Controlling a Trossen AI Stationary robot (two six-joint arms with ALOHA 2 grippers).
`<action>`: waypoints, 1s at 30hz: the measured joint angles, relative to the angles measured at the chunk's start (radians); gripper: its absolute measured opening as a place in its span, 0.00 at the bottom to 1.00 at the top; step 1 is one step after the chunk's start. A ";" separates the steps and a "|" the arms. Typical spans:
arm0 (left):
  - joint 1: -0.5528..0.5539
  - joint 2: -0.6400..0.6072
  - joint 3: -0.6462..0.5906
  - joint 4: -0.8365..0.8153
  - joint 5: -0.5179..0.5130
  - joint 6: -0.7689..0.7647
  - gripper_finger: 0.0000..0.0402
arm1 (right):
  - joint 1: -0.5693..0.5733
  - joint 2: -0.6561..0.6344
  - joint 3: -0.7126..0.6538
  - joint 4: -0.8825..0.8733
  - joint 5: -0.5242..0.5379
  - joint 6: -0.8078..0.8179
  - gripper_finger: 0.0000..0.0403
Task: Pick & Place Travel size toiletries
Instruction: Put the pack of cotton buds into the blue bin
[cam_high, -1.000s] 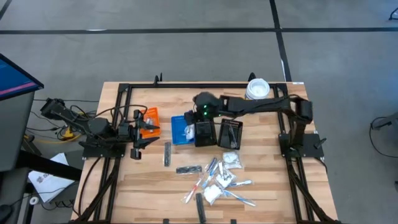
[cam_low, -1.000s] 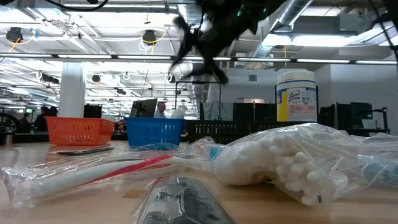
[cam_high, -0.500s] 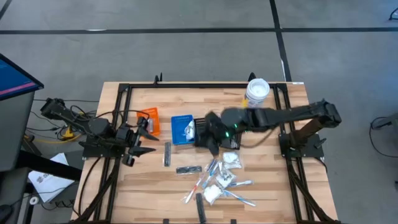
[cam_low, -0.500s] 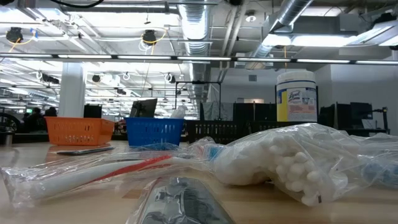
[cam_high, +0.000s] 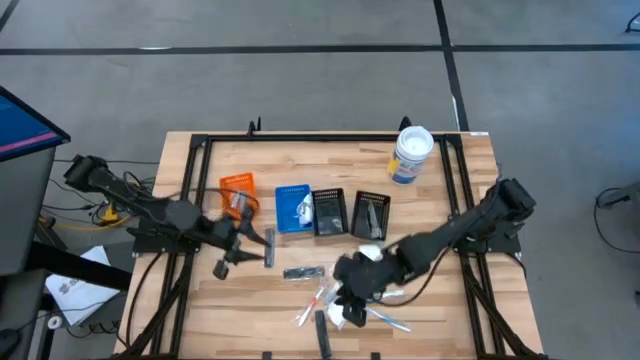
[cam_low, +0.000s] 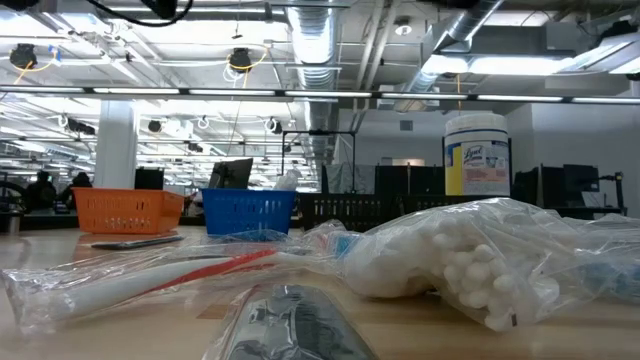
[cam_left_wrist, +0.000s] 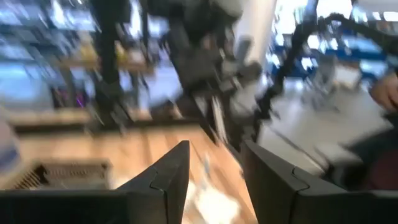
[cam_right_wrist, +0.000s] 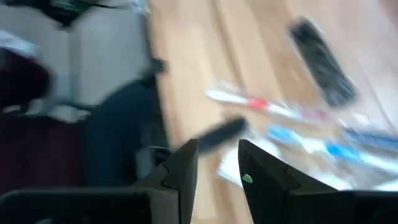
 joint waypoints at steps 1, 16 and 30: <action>0.000 0.040 0.000 -0.005 0.011 -0.019 0.34 | 0.017 0.013 0.000 -0.021 0.033 0.030 0.26; -0.039 0.660 0.265 -0.054 0.248 -0.040 0.25 | 0.179 0.017 0.002 -0.397 0.119 0.377 0.18; -0.099 0.593 0.304 -0.115 0.236 0.033 0.22 | 0.145 0.060 -0.142 -0.046 0.112 0.498 0.19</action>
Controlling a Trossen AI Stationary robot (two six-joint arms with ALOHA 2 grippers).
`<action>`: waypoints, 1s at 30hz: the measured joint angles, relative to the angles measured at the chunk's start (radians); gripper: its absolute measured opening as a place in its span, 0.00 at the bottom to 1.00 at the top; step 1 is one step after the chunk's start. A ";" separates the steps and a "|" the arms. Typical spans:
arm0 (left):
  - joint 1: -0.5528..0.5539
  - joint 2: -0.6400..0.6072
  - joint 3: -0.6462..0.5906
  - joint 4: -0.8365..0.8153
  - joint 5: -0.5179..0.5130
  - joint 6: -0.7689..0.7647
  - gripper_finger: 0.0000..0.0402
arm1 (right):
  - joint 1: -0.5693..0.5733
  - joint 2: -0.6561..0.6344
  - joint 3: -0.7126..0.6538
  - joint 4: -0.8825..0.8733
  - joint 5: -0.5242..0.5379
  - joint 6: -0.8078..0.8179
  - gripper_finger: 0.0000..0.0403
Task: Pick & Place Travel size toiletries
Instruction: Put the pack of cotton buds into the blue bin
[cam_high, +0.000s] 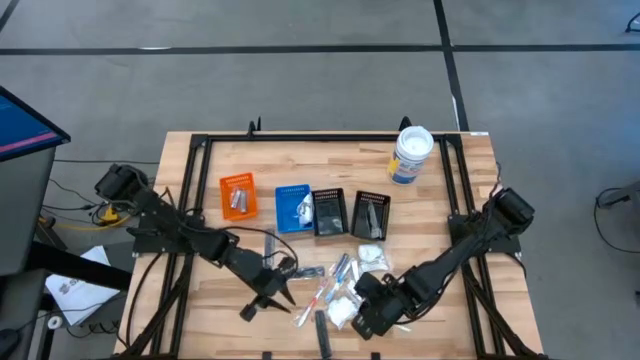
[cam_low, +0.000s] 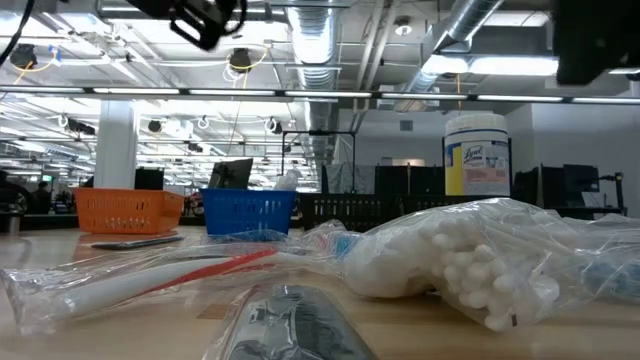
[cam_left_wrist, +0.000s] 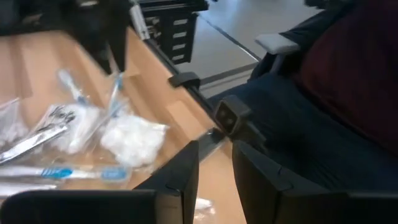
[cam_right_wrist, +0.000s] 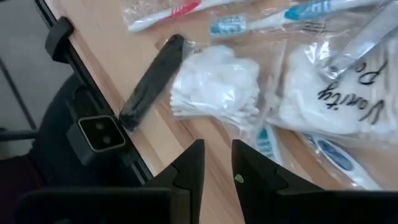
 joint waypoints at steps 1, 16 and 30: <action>-0.011 -0.008 -0.003 -0.002 -0.008 0.005 0.22 | -0.005 0.000 -0.016 0.015 -0.010 0.012 0.19; -0.053 -0.105 -0.067 0.010 -0.139 0.026 0.22 | -0.003 0.000 -0.213 0.299 -0.063 0.121 0.45; -0.050 -0.104 -0.067 0.023 -0.139 0.032 0.22 | -0.026 0.009 -0.251 0.345 -0.047 0.110 0.36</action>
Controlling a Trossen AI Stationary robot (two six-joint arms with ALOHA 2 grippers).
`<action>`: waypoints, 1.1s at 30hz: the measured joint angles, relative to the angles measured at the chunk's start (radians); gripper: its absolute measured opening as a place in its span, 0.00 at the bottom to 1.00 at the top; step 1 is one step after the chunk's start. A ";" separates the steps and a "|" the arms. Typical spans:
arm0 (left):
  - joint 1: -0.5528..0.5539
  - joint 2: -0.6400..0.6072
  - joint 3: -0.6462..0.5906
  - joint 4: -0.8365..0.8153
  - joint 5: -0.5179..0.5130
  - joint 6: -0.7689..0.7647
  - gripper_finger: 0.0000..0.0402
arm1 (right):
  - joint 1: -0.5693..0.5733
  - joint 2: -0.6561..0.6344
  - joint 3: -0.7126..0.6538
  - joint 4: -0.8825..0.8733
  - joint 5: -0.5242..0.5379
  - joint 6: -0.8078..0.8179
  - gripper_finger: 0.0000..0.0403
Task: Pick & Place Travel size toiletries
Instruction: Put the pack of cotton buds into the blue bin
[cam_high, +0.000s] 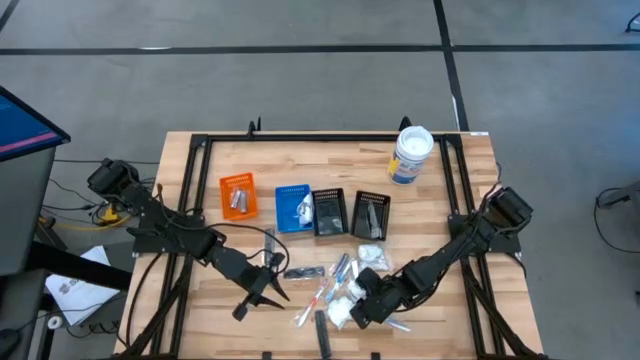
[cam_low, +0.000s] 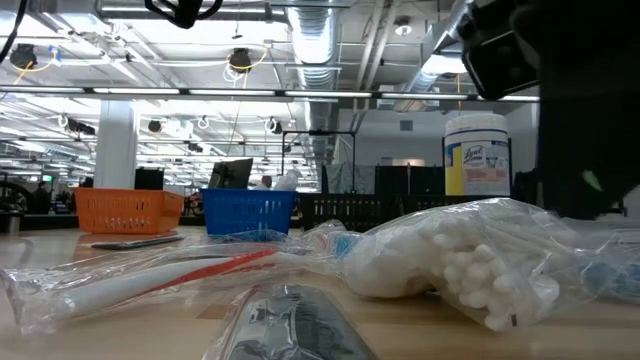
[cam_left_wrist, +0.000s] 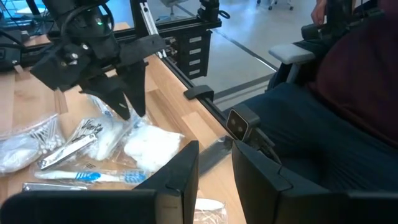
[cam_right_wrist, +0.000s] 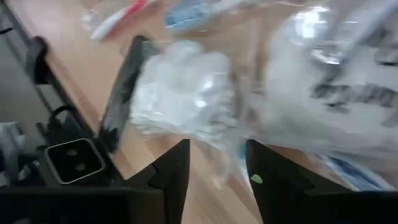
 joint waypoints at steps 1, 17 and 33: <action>0.000 0.000 0.000 0.000 0.000 0.000 0.22 | -0.003 0.006 0.000 0.014 -0.004 -0.007 0.35; 0.000 0.000 0.000 -0.001 0.000 0.000 0.22 | -0.002 0.042 0.001 0.017 -0.042 0.001 0.32; -0.002 0.000 0.000 -0.001 0.000 0.000 0.22 | -0.064 0.044 0.001 0.058 -0.030 -0.098 0.27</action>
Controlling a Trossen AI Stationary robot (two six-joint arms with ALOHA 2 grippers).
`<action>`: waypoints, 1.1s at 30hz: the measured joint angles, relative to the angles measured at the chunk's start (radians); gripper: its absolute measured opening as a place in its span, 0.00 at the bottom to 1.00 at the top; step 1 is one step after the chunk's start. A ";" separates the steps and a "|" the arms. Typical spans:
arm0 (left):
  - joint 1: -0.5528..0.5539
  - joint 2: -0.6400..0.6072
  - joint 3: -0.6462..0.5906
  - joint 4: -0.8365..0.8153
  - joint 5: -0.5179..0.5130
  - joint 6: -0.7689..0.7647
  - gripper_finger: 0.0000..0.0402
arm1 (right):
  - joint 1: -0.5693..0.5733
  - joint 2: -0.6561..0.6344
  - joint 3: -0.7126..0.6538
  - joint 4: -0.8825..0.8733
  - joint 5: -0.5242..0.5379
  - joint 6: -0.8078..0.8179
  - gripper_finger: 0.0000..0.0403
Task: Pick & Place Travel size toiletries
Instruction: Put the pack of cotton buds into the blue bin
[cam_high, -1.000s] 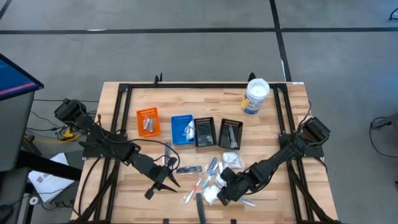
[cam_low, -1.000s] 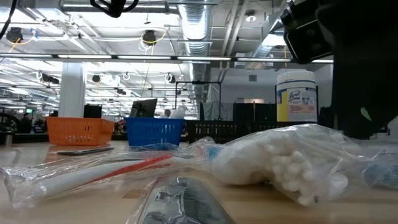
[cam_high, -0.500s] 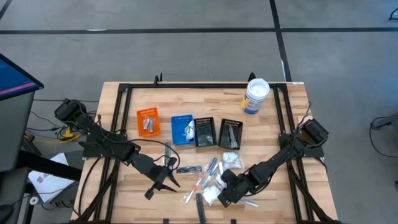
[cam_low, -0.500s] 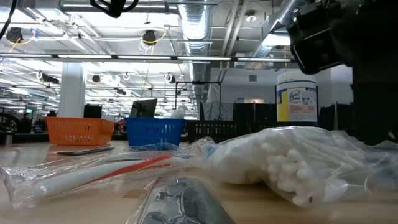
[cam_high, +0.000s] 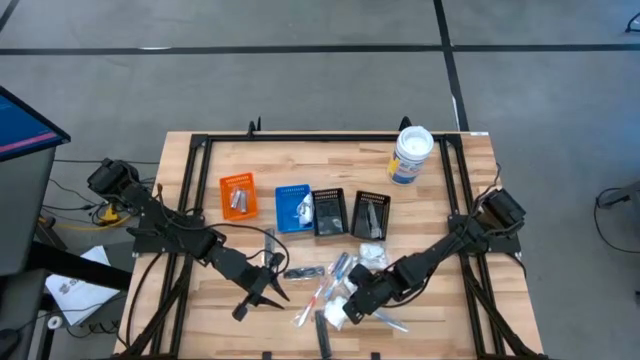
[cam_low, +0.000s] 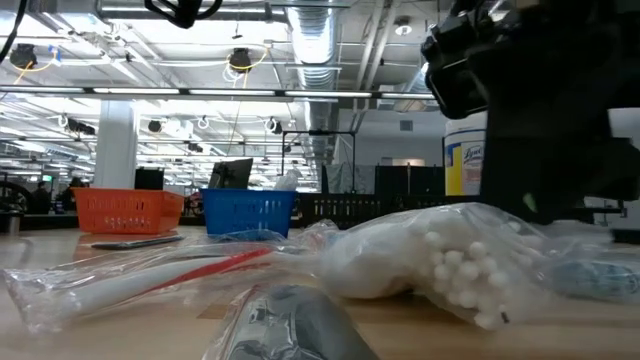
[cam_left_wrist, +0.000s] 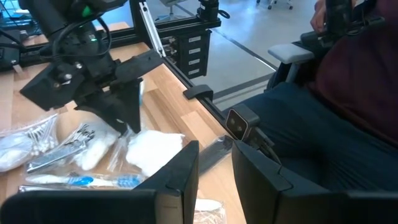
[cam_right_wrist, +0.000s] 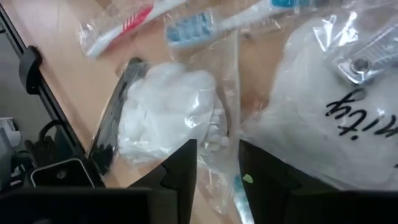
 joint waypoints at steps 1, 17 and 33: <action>0.000 0.000 0.000 0.000 0.000 0.000 0.22 | 0.000 0.000 0.000 -0.001 0.000 -0.002 0.26; 0.000 0.000 0.000 0.000 0.000 0.000 0.22 | -0.005 0.000 0.000 -0.017 0.000 -0.041 0.01; 0.000 0.000 0.000 0.000 0.000 0.000 0.22 | -0.004 0.003 0.000 -0.011 -0.032 -0.067 0.00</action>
